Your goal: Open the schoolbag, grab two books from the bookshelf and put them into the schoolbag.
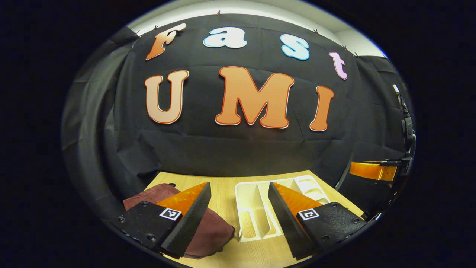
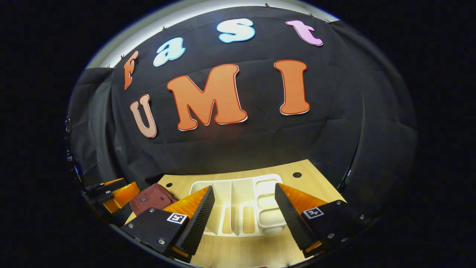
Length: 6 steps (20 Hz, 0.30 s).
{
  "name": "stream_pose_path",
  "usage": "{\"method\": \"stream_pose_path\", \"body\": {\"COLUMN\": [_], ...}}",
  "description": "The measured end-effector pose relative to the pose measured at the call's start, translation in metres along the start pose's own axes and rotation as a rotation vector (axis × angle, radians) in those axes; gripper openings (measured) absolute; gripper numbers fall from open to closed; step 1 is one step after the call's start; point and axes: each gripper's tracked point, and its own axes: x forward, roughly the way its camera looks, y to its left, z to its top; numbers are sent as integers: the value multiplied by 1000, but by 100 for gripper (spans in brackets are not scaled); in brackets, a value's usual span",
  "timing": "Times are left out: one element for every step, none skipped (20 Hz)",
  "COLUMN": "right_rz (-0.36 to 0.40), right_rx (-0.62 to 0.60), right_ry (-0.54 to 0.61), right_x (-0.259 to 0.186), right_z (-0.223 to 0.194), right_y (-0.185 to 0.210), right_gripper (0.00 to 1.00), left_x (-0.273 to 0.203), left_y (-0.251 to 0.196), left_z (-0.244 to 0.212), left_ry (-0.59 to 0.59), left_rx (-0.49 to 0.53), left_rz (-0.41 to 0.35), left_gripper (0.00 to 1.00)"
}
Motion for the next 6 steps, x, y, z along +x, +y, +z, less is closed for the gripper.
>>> {"method": "stream_pose_path", "body": {"right_rz": [-4, -9, -16, -25, -28, -29], "right_rx": [-3, -6, -7, -4, 4, 10], "right_ry": [2, 1, 1, 2, 4, 9], "right_x": [-2, -3, -8, -10, -12, -14], "right_z": [-1, -2, -1, -1, -2, -3], "right_y": [2, 5, 7, 8, 10, 13], "right_gripper": [97, 97, 97, 97, 97, 97], "left_x": [-1, -1, -1, -1, -2, -3], "left_y": [0, 3, 6, 10, 13, 15], "left_z": [-2, -1, -1, 0, -1, 0], "left_ry": [3, 2, 0, 0, 1, -2], "left_rx": [4, 9, 14, 18, 20, 24], "left_rz": [-4, -3, 1, 4, 6, 1], "left_gripper": [98, 98, 98, 98, 98, 98]}}
